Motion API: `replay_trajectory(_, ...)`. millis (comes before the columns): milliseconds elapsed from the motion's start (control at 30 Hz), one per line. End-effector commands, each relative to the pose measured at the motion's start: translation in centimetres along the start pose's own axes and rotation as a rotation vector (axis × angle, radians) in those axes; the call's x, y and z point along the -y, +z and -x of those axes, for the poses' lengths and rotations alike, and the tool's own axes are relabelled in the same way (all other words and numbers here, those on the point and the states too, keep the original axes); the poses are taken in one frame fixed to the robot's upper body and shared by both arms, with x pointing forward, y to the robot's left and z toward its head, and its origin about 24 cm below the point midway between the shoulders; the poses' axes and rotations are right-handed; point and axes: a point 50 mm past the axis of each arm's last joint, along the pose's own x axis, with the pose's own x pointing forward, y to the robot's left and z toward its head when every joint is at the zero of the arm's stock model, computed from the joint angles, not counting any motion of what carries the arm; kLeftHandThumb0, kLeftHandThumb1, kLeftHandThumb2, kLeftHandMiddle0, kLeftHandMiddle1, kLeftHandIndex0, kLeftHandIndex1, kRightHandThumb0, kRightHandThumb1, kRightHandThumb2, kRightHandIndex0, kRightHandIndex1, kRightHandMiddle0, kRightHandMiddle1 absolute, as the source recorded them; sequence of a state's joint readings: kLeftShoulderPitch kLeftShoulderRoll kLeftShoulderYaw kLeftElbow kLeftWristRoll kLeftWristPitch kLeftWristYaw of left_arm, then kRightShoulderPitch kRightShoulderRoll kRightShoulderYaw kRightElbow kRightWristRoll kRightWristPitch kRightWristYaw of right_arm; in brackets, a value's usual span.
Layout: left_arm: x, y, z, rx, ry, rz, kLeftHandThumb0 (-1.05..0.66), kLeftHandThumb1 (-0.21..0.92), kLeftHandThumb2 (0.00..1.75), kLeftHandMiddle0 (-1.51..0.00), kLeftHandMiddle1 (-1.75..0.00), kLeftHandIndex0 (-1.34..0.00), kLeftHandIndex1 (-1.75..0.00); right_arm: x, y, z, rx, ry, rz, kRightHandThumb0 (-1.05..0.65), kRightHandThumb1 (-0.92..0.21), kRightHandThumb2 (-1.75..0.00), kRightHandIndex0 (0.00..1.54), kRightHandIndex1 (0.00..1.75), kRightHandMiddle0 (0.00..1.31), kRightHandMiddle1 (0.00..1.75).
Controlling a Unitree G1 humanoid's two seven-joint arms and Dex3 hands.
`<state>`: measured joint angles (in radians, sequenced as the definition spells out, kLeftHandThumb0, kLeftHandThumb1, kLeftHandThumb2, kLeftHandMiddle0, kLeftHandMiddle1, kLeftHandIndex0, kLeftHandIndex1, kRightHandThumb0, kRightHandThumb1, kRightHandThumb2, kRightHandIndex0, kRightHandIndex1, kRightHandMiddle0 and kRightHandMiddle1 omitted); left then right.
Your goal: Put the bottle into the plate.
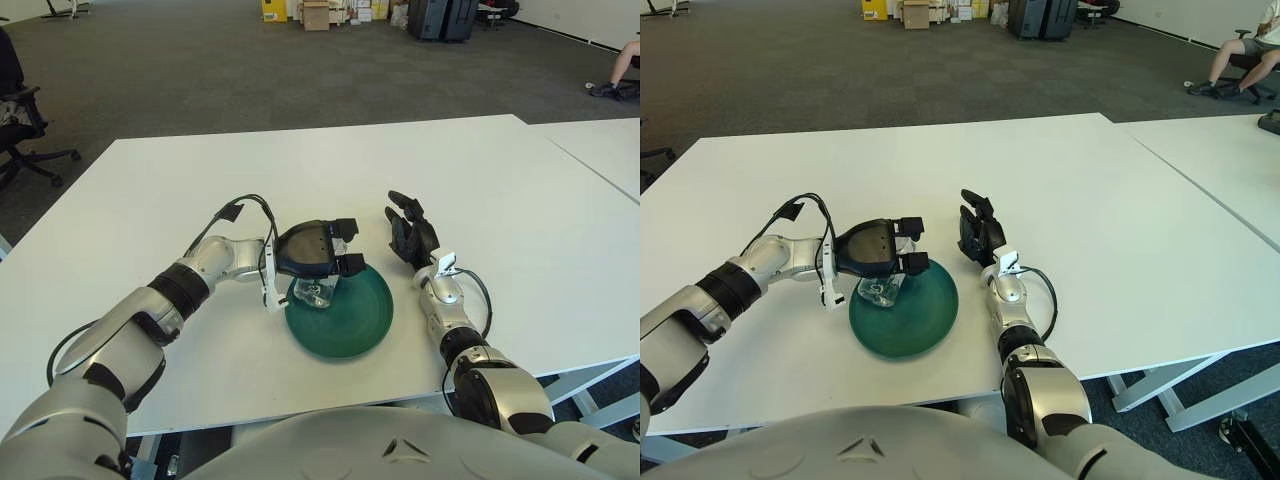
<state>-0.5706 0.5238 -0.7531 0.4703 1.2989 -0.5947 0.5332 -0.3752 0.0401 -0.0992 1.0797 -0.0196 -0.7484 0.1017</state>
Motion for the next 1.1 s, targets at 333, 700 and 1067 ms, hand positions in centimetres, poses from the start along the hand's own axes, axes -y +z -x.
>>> replay_trajectory(333, 0.1, 0.3, -0.4, -0.024, 0.008, 0.109, 0.00, 0.23, 1.43, -0.69, -1.72, -0.44, -1.75, 0.5, -1.8, 1.8, -0.070, -0.022, 0.006, -0.68, -0.92, -0.80, 0.24, 0.00, 0.00, 0.60)
replay_trajectory(700, 1.2, 2.4, -0.4, -0.008, 0.003, 0.178, 0.00, 0.24, 1.41, -0.68, -1.73, -0.43, -1.75, 0.3, -2.2, 1.6, -0.122, -0.066, -0.011, -0.65, -0.92, -0.78, 0.26, 0.01, 0.00, 0.60)
replay_trajectory(1067, 0.2, 2.5, -0.5, 0.059, 0.007, 0.169, 0.00, 0.24, 1.42, -0.68, -1.74, -0.43, -1.75, 0.0, -1.8, 1.5, -0.101, -0.067, -0.029, -0.64, -0.92, -0.75, 0.28, 0.02, 0.00, 0.60)
